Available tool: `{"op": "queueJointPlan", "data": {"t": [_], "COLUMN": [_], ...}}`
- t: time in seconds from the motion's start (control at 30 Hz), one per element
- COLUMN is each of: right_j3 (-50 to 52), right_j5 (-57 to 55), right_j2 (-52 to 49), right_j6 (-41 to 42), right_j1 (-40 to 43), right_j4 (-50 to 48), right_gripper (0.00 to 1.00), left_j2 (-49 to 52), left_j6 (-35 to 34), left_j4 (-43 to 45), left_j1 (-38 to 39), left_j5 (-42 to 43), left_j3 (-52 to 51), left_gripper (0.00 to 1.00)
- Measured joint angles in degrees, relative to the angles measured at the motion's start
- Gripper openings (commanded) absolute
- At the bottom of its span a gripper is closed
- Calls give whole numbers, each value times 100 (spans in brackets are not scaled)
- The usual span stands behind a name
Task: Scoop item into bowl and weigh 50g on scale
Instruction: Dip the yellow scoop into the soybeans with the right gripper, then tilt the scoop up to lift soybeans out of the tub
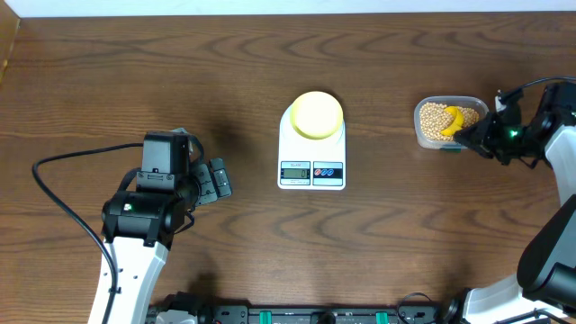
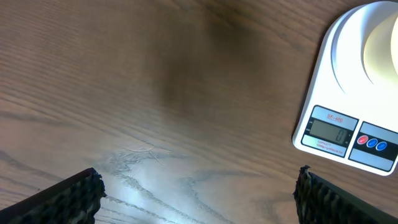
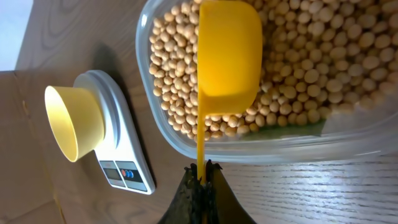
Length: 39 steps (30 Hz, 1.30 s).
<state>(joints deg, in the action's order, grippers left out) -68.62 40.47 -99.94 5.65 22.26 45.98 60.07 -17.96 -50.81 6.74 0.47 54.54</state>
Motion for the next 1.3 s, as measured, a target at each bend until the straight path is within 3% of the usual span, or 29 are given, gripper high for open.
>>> {"op": "queueJointPlan", "data": {"t": [0.93,1.3], "right_j3": [507,507], "right_j5": [1908,2286], "right_j2": [0,0], "right_j6": [-48,-153], "right_j1": [828,1300], "right_j4": [-317,9], "right_gripper": [1,1], "left_j2": [0,0], "left_j6": [0,0], "left_j4": [-2,0], "left_j1": [0,0], "left_j5": [0,-2], "left_j3": [0,0], "left_gripper": [100,100]}}
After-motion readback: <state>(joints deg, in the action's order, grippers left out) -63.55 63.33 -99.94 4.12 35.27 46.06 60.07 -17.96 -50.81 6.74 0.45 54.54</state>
